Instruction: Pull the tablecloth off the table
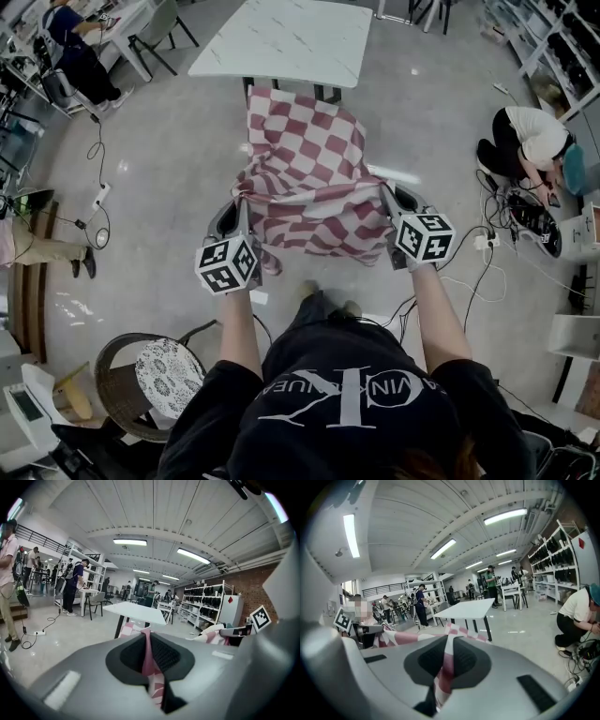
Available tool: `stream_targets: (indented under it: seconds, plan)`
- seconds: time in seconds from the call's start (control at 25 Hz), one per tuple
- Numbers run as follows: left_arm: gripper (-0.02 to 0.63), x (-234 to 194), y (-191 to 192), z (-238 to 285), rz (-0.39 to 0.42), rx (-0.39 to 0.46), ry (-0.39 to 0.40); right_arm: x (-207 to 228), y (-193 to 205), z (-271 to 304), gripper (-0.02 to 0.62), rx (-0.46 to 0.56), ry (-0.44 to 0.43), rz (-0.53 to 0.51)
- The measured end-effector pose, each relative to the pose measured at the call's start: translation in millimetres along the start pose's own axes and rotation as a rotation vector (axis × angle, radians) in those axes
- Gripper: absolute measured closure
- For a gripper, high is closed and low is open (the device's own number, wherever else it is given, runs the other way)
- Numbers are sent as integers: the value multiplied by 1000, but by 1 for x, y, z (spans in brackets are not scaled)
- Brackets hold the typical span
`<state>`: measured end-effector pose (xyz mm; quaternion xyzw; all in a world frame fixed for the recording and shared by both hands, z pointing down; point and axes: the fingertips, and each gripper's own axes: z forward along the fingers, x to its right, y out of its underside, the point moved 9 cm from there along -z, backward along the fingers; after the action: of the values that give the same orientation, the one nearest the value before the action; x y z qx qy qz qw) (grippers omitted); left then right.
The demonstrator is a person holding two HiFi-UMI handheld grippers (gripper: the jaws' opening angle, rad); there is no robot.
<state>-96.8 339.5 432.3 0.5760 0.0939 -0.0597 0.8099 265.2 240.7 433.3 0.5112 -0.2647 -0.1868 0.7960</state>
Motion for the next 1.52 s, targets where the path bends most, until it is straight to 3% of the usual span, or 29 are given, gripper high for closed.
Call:
stream_targets:
  seconds: [0.44, 1.24, 1.52]
  plan:
    - [571, 10, -18, -4, 19, 51, -44, 9, -26, 1, 572, 83, -45, -13]
    - [571, 12, -64, -17, 132, 236, -109, -5, -87, 8, 572, 253, -141, -155]
    - [571, 9, -97, -9, 166, 288, -117, -9, -117, 17, 572, 299, -153, -199]
